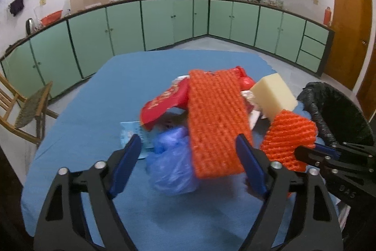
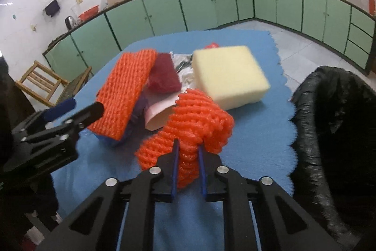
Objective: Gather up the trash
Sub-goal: 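Grasp an orange foam net with each gripper from the pile, then carry both orange nets over the bin and open both grippers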
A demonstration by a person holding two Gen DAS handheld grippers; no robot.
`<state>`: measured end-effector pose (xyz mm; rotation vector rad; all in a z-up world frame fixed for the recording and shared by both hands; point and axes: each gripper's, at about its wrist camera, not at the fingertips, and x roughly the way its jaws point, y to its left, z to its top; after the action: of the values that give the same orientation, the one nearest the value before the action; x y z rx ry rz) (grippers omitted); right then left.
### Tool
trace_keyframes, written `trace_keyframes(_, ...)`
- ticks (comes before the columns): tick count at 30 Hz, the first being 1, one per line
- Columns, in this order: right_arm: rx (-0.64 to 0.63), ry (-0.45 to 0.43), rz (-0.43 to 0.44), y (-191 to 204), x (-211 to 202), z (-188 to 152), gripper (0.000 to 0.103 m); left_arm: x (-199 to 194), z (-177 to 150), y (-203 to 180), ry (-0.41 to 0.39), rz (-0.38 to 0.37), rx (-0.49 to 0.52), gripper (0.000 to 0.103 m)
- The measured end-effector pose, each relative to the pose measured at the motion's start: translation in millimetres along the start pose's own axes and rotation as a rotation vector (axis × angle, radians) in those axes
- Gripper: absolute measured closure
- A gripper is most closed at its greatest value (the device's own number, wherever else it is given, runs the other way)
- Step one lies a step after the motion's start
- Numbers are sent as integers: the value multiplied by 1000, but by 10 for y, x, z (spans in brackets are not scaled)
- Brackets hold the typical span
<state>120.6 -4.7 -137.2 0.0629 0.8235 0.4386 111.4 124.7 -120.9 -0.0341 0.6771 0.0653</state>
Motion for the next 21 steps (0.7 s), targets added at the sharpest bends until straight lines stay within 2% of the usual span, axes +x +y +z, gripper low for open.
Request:
trace_keyframes(3, -6, -19, -35, -61, -110, 34, 89, 85, -1, -81, 21, -35, 1, 46)
trace_keyframes(5, -14, -28, -57, -95, -153, 46, 89, 135, -10, -126, 43, -83, 4, 68)
trace_keyframes(6, -15, -31, -68, -116, -175, 43, 89, 155, -12, -157, 51, -96, 5, 73)
trace_keyframes(8, -4, -35, -75, -169, -208, 42, 88, 171, -29, -214, 55, -115, 12, 92)
trace_keyframes(12, 19, -55, -79, -232, -316, 39, 88, 73, -4, -268, 19, -80, 36, 94)
trace_keyframes(21, 27, -144, -80, -276, -653, 152, 89, -385, 184, -324, -70, -96, 41, 94)
